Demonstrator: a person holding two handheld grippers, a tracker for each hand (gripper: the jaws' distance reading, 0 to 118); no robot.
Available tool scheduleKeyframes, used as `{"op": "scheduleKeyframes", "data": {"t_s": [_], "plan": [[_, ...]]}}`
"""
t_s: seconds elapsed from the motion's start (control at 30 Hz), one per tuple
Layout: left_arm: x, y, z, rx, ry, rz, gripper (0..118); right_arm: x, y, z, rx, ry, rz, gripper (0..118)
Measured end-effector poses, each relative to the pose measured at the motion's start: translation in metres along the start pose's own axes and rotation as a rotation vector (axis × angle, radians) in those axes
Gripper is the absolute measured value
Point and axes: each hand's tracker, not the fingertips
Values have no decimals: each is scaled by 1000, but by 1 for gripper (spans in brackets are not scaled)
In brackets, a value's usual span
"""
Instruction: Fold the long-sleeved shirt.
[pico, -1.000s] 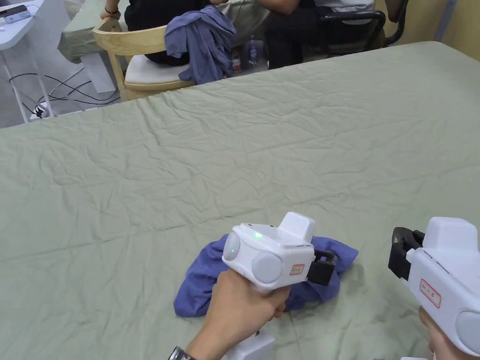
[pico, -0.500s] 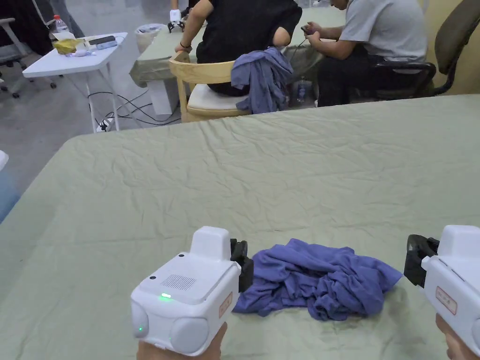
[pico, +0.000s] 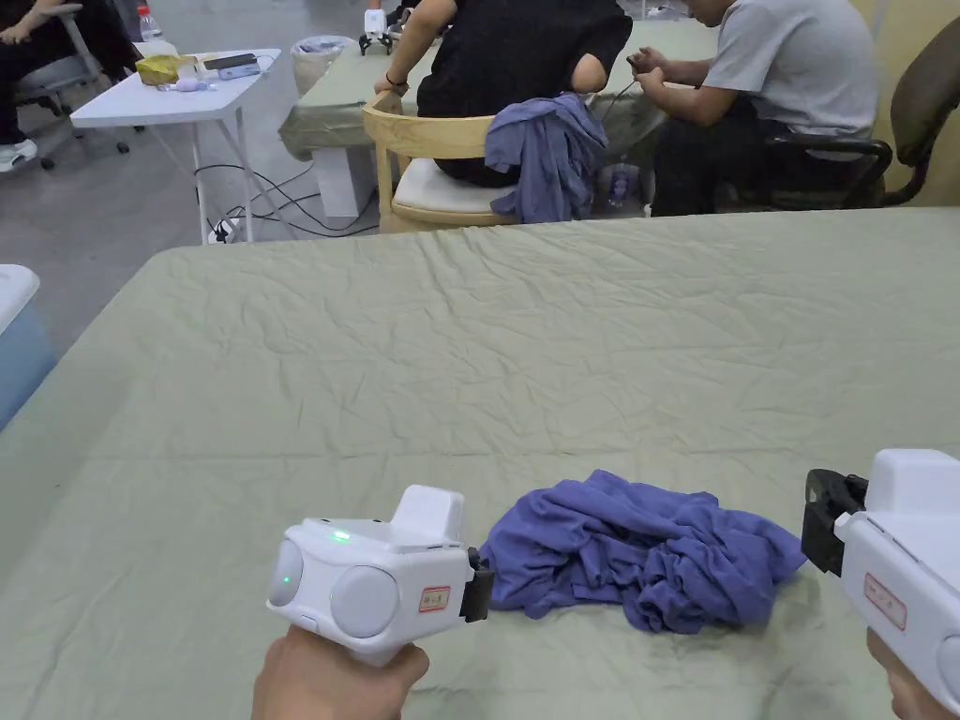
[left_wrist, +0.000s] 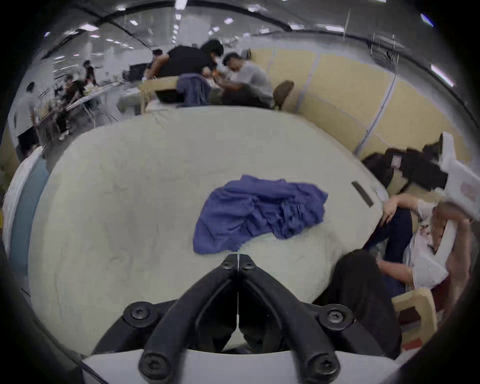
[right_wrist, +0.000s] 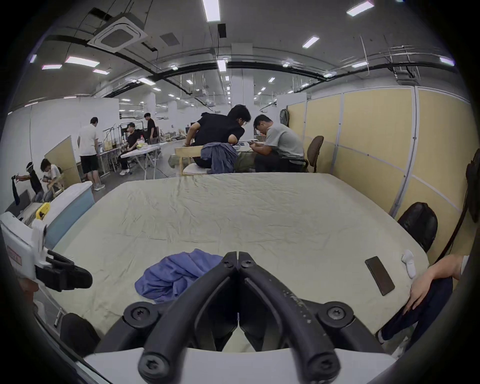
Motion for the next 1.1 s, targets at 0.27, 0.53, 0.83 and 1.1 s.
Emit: {"op": "scheduleKeyframes", "data": {"t_s": [0.27,0.53,0.83,1.1], "plan": [[-36,16,-96,-77,4,82,59,7,-9,-35,-69,-18,0,1],[-61,6,-201,-192,38,69,55,10,-26,-74,-161,-32,17,1],[-66,2,-212,-167,49,116,12,12,-42,-90,-217,-28,9,1],[-64,-2,-216,-176,54,159,12,47,-30,-111,-324,-4,29,70]]}}
